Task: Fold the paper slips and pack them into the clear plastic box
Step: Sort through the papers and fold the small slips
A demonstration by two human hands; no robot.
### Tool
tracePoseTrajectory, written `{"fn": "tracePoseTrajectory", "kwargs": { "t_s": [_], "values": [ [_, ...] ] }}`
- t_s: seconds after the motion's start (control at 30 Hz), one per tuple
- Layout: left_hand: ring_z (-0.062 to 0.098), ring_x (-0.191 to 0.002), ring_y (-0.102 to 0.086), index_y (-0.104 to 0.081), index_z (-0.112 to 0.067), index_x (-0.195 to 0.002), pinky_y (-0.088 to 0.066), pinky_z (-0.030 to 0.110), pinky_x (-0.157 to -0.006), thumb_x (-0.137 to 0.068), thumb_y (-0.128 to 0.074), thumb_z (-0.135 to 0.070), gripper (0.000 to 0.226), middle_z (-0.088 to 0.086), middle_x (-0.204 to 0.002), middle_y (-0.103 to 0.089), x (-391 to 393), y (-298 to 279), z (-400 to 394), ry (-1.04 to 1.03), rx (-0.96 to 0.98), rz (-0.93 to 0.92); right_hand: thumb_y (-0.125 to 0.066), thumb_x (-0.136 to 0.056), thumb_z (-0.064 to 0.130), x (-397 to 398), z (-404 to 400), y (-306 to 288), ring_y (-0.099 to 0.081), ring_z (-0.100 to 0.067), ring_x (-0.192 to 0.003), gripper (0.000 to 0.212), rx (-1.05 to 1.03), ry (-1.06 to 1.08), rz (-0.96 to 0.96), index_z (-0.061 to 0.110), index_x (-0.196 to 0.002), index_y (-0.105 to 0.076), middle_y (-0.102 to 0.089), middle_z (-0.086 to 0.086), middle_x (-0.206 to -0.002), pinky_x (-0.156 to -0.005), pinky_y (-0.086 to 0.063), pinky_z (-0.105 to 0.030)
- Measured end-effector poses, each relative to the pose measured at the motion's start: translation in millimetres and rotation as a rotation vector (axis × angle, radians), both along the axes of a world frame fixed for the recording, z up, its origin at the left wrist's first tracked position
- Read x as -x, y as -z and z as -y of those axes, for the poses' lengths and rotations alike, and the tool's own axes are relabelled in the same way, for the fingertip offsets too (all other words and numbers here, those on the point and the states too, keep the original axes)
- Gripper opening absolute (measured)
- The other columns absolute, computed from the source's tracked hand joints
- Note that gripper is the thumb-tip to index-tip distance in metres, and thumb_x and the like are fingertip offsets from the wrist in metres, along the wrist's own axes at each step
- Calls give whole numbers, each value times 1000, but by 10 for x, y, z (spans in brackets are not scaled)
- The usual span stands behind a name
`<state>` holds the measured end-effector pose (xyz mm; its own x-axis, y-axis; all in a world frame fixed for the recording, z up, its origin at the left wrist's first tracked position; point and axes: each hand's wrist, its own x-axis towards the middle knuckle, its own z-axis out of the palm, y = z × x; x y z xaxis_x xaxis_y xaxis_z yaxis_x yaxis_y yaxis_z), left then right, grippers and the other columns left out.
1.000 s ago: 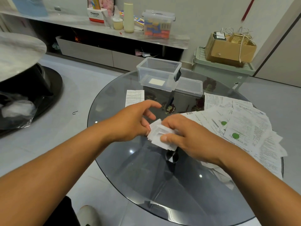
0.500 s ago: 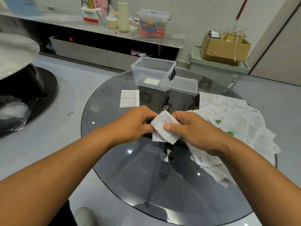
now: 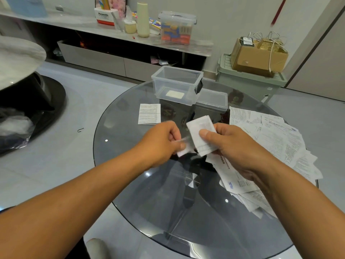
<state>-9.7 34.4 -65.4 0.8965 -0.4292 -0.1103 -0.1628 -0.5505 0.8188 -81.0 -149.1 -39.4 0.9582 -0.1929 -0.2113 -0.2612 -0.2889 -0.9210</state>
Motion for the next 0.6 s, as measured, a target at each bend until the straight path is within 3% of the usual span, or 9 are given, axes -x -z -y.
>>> {"fn": "tracePoseTrajectory", "kwargs": {
  "t_s": [0.1,0.13,0.23,0.33,0.43,0.53,0.6],
  "values": [
    [17,-75,-75,-59,-6,-96,-61,24,-70,-89,-73,-2,17,17,-88,-74,59,-88,26,-176,514,-351,-62,-102,23,-1,-134,17,-75,-22,-91,16,-291,117,30,12,-106,-73,-80,-5,-94,-87,-61,-34],
    [21,-82,-76,-59,-4,-99,-62,25,-73,-90,-71,1,16,19,-94,-75,87,-118,45,-186,603,-432,-62,-102,21,-1,-190,35,-75,-21,-93,16,-356,140,44,10,-107,-72,-80,-5,-96,-87,-62,-33],
    [25,-93,-76,-63,0,-108,-62,27,-77,-94,-65,2,14,18,-101,-76,185,-161,94,-96,605,-498,-62,-103,24,-15,-321,100,-76,-21,-96,16,-328,181,115,13,-111,-70,-79,-4,-99,-88,-61,-37],
    [19,-88,-76,-69,-4,-110,-62,26,-78,-95,-65,0,16,15,-99,-77,164,-157,51,72,396,-420,-63,-102,28,-25,-357,101,-72,-9,-83,10,-54,228,244,19,-105,-67,-76,3,-92,-74,-56,-29],
    [16,-101,-69,-71,-22,-114,-54,25,-87,-95,-69,-16,21,-3,-103,-72,-64,-109,-113,81,-75,50,-58,-103,31,3,-289,45,-63,-12,-83,6,395,164,365,26,-106,-58,-67,11,-92,-71,-50,-35],
    [25,-125,-50,-60,-27,-131,-43,40,-102,-95,-66,-34,37,-1,-131,-58,-396,-64,-323,-113,-322,433,-55,-105,24,12,-278,16,-60,-23,-98,33,906,-88,275,31,-136,-49,-65,7,-109,-85,-49,-43],
    [29,-131,-43,-55,-25,-138,-39,47,-108,-95,-63,-42,47,1,-141,-53,-604,-7,-429,-152,-348,423,-57,-103,18,6,-323,71,-61,-28,-103,42,940,-184,153,28,-143,-45,-65,1,-113,-89,-50,-43]
  ]
}}
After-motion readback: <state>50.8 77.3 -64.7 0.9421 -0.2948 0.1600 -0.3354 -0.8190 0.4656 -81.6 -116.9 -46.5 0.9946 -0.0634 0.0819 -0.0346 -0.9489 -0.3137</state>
